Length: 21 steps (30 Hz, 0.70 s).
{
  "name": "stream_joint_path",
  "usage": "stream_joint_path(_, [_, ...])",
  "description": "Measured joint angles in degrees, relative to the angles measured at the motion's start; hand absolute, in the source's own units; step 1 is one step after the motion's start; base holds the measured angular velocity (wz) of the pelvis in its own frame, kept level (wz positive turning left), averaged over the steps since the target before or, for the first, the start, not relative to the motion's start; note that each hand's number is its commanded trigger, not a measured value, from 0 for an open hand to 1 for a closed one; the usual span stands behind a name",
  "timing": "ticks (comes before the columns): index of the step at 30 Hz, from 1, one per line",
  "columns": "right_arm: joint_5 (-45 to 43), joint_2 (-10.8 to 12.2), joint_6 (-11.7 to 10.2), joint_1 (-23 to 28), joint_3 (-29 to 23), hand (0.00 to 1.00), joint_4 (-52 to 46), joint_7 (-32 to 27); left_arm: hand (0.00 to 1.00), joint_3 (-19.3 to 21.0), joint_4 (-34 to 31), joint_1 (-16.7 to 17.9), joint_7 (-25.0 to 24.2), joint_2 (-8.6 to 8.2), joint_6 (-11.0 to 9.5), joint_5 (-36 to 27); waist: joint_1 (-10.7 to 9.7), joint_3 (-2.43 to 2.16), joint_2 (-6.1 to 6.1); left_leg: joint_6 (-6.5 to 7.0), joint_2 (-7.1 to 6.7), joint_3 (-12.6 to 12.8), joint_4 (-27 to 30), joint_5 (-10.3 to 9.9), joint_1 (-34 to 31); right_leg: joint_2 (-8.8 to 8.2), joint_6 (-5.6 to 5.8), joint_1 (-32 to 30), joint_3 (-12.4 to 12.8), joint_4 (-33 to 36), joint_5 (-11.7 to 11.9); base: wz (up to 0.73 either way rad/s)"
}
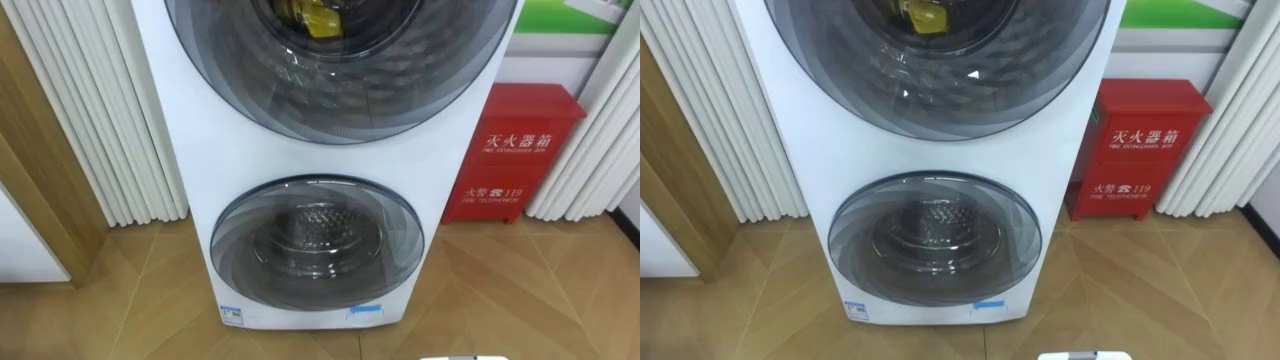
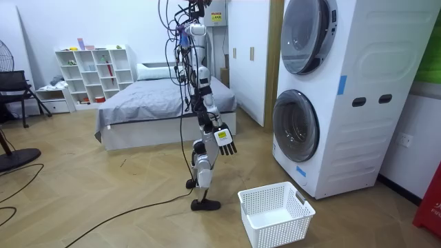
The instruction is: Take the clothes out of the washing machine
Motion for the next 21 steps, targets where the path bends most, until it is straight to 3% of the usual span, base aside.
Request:
stream_joint_path(13, [0.02, 0.07, 0.0, -0.07, 0.01, 0.0, 0.18, -0.65, 0.0, -0.09, 0.0, -0.23, -0.16, 0.1, 0.32, -0.07, -0.02, 0.04, 0.02, 0.0, 0.0, 0.01, 0.07, 0.01, 0.08, -0.01, 0.0, 0.1, 0.03, 0.0, 0.0, 0.0])
stream_joint_path(19, [0.58, -0.02, 0.07, -1.16, -0.79, 0.0, -0.71, -2.09, 0.0, 0.18, -0.02, -0.83, -2.73, 0.35, -0.33, -0.24, 0.16, 0.02, -0.24, 0.0, 0.03, 0.01, 0.12, 0.0, -0.02, -0.01, 0.0, -0.02, -0.09, 0.15, 0.0, 0.0])
stream_joint_path(20, [0.54, -0.36, 1.01, -1.24, -1.39, 0.0, -3.94, -2.7, 0.0, 0.96, -0.01, -0.92, -3.39, 0.38, -0.43, 0.01, 0.11, 0.26, -0.7, 0.01, 0.02, 0.05, 0.12, 0.01, -0.04, -0.05, 0.0, -0.14, -0.08, 0.25, 0.0, -0.05])
stream_joint_path(21, [0.6, -0.51, 1.33, -1.26, -3.13, 0.0, -8.9, -3.42, 0.0, 1.6, -0.01, -1.12, -4.0, 0.54, -0.46, 0.05, 0.04, 0.22, -0.55, 0.01, 0.02, 0.24, 0.15, 0.02, -0.08, -0.06, 0.0, -0.32, 0.04, 0.29, 0.0, -0.08])
